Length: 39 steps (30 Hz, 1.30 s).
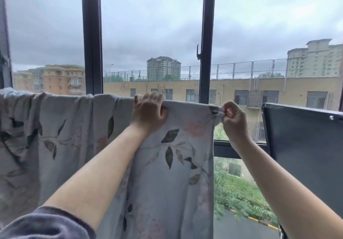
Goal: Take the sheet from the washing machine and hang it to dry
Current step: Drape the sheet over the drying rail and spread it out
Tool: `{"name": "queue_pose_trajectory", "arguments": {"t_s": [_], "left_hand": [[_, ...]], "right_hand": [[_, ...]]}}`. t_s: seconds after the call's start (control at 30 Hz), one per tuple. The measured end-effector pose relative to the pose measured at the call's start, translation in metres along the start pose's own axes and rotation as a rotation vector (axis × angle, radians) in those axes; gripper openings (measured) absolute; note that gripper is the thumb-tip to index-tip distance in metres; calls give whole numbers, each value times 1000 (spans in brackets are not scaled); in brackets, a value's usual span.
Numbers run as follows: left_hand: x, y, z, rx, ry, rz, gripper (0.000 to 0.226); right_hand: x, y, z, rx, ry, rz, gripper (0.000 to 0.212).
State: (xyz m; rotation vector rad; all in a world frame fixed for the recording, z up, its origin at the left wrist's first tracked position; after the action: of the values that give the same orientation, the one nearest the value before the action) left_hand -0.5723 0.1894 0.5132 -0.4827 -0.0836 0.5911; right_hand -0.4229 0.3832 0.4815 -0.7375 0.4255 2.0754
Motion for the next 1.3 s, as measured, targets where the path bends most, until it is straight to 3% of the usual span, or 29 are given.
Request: {"name": "queue_pose_trajectory", "arguments": {"t_s": [0.1,0.2,0.27,0.37,0.5,0.63,0.73,0.83,0.9,1.03,1.1,1.2,1.3], "left_hand": [[-5,-2,-1,22,5,15,16],[-5,-1,0,12,0,7,15],[-5,0,0,2,-21,-10,10],[-2,1,0,5,-34,-28,8],[2,-1,0,16,-30,-42,7],[0,-3,-1,19,-31,-38,5],[-2,-3,-2,6,-29,-33,8],[-4,-5,-2,0,-44,-20,8],[-4,-4,-1,-16,-60,-19,8],[1,-1,1,-12,-58,-14,9],[1,0,1,-17,-53,-5,11],[0,0,0,-42,-25,6,9],[-4,-1,-2,-78,38,4,12]], "right_hand": [[9,5,4,-115,124,196,57],[1,13,4,-326,197,341,55],[-3,15,-4,-497,145,177,45],[5,12,-15,-561,83,-94,36],[15,11,-26,-590,256,150,41],[16,10,-35,-597,419,434,27],[18,-6,-28,-494,452,612,25],[28,-28,-19,-380,381,385,27],[36,-25,-25,-421,362,167,23],[31,-10,-36,-471,286,-103,70],[24,2,-38,-477,246,-122,58],[18,10,-40,-380,208,-109,3],[16,-4,-26,-186,133,-80,23]]}}
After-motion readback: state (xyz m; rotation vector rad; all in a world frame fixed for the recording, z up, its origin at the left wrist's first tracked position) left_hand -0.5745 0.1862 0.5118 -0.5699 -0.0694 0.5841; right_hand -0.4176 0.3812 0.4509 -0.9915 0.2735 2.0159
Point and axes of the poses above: each hand's wrist, its own z-axis towards the middle knuckle, its own y-axis out of the palm, x = y × z, the point moved 8 cm from there along z, towards the middle knuckle, and after that the axes turned 1 degree about -y, right-handed, at the moved point
